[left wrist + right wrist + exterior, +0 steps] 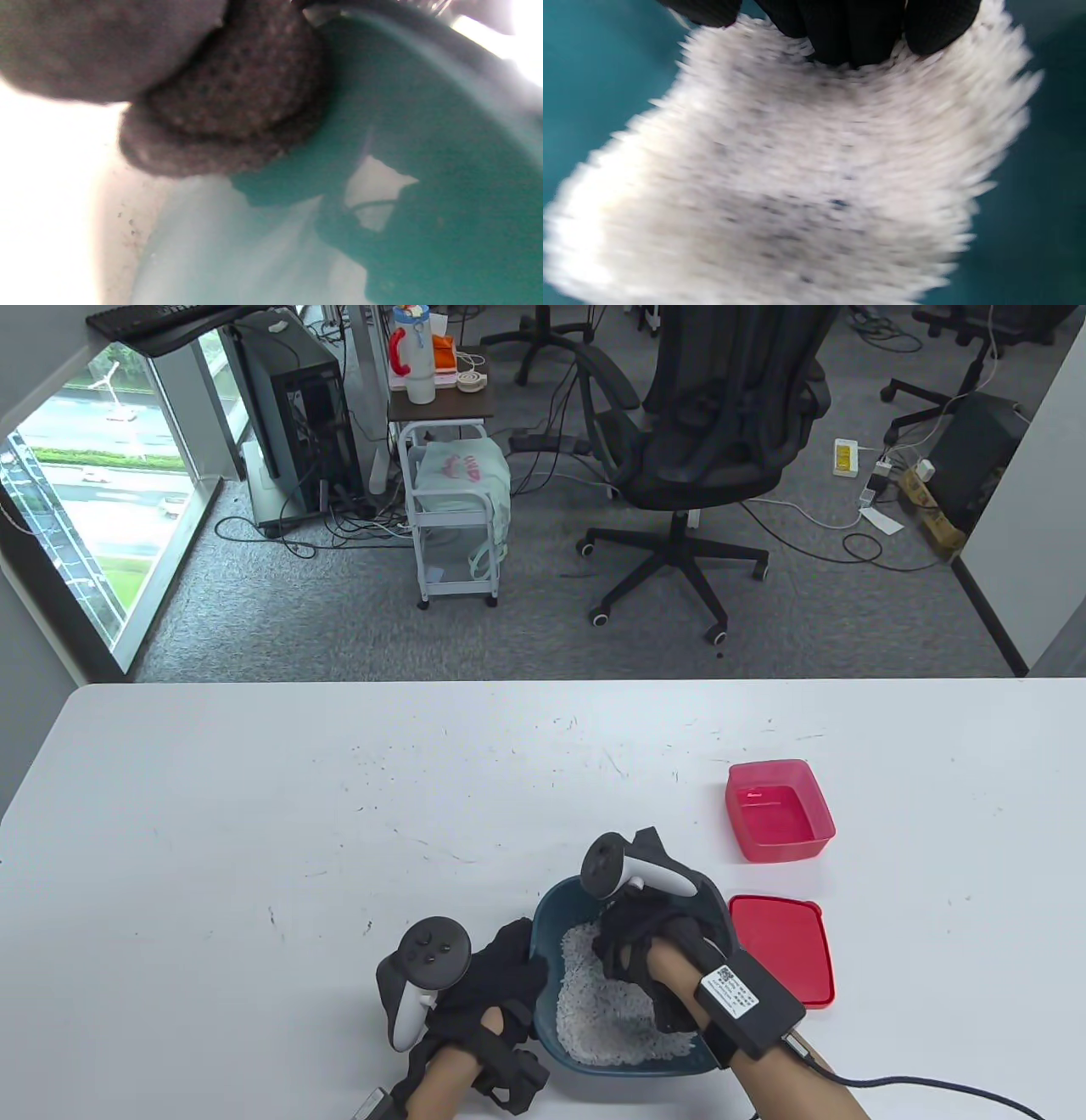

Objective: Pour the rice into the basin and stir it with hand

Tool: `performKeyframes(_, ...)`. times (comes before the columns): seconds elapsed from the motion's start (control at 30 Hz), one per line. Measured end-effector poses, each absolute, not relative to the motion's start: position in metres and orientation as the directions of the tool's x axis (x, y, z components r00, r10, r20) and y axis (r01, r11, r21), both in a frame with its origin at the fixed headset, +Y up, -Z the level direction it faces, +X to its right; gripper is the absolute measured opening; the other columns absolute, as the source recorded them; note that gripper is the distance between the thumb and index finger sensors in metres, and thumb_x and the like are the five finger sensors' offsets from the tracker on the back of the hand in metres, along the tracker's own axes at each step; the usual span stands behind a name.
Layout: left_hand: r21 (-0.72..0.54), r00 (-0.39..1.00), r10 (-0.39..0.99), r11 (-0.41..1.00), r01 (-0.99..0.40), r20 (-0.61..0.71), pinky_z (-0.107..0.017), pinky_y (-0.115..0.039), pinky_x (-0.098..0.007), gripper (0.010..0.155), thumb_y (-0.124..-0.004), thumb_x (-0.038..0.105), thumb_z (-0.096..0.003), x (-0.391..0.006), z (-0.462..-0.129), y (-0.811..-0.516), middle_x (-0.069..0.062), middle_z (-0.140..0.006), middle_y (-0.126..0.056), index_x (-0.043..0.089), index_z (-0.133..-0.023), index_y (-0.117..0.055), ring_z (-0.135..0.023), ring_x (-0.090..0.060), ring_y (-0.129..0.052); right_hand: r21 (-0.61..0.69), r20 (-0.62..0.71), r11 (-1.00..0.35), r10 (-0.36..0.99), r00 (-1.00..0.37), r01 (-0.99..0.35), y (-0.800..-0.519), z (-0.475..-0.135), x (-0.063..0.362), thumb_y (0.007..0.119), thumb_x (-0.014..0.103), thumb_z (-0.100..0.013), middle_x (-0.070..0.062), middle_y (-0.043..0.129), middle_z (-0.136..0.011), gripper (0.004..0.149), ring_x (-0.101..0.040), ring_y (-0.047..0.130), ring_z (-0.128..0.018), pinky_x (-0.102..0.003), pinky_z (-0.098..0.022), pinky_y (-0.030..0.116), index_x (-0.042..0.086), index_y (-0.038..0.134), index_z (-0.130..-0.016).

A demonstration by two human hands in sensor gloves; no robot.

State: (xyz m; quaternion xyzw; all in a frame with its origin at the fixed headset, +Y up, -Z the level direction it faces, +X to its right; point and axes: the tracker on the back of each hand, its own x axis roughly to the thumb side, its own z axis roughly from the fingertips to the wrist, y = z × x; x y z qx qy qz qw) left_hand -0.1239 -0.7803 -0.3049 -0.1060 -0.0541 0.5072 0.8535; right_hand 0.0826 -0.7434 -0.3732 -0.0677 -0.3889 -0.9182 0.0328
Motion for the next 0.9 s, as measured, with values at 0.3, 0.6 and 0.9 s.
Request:
performKeyframes(0.3,-0.226,0.486,0.874,0.470,-0.853,-0.020,0.001,-0.099,-0.025,0.063,-0.083,0.029,-0.0458,-0.123,-0.304,-0.780,-0.031,-0.088,-0.084,-0.001,-0.099,-0.067,-0.009,-0.015,-0.111,0.779,0.272,-0.552,-0.128,-0.954,0.297,-0.756,-0.345,0.077,0.078,0.038,-0.031,-0.036,0.105,-0.051,0.065,-0.050,0.107,-0.028,-0.057,-0.016,0.087,-0.015,0.090,-0.066)
performKeyframes(0.6,-0.227,0.485,0.874,0.467,-0.855,-0.024,0.001,-0.099,-0.025,0.063,-0.083,0.030,-0.0458,-0.122,-0.303,-0.780,-0.030,-0.089,-0.084,-0.001,-0.099,-0.067,-0.009,-0.015,-0.111,0.925,0.249,-0.373,0.444,-0.861,0.075,-0.761,-0.340,0.060,0.078,0.039,-0.030,-0.034,0.105,-0.055,0.065,-0.051,0.107,-0.035,-0.059,-0.021,0.087,-0.013,0.091,-0.067)
performKeyframes(0.9,-0.239,0.484,0.875,0.466,-0.852,-0.018,0.000,-0.099,-0.026,0.064,-0.083,0.029,-0.0461,-0.122,-0.303,-0.780,-0.031,-0.089,-0.083,-0.001,-0.100,-0.066,-0.009,-0.016,-0.111,0.915,0.111,-0.370,0.615,-0.781,-0.161,-0.750,-0.371,0.058,0.074,0.037,-0.035,-0.028,0.073,-0.089,0.068,-0.051,0.076,-0.077,-0.067,-0.049,0.068,-0.004,0.063,-0.088)
